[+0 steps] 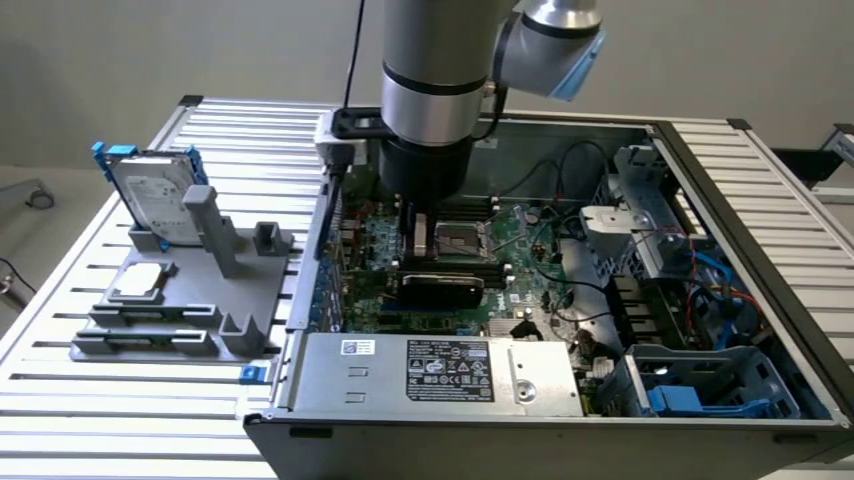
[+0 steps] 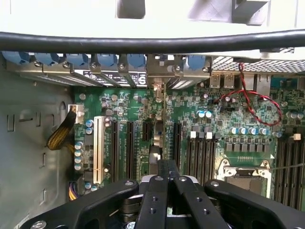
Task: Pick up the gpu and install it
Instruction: 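Press down on the gpu until it lock into place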
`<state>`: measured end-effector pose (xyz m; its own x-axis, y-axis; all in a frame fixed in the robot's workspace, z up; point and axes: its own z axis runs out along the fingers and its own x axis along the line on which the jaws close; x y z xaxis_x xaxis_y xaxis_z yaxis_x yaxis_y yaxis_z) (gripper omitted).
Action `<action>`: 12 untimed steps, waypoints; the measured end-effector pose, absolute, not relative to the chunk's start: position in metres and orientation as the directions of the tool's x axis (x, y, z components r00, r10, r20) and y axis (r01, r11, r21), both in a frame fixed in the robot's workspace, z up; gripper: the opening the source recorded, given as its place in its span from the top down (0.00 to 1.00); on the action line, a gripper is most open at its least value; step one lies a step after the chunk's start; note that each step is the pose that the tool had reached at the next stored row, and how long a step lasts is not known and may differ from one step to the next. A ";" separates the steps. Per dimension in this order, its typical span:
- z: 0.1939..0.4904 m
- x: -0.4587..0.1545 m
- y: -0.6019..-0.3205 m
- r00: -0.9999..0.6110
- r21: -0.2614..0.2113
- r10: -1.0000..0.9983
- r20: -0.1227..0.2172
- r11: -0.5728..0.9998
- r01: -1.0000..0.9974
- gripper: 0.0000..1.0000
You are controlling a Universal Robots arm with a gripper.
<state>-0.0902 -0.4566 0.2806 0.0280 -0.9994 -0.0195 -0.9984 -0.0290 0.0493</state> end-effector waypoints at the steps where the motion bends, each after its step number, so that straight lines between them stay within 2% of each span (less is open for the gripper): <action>1: 0.279 -0.090 -0.457 0.028 0.049 -0.999 -0.019 -0.029 -0.998 0.89; 12: 0.274 -0.090 -0.453 0.029 0.049 -0.999 -0.019 -0.030 -0.998 0.89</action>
<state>-0.0902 -0.4532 0.2736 0.0286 -0.9994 -0.0191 -0.9984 -0.0295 0.0492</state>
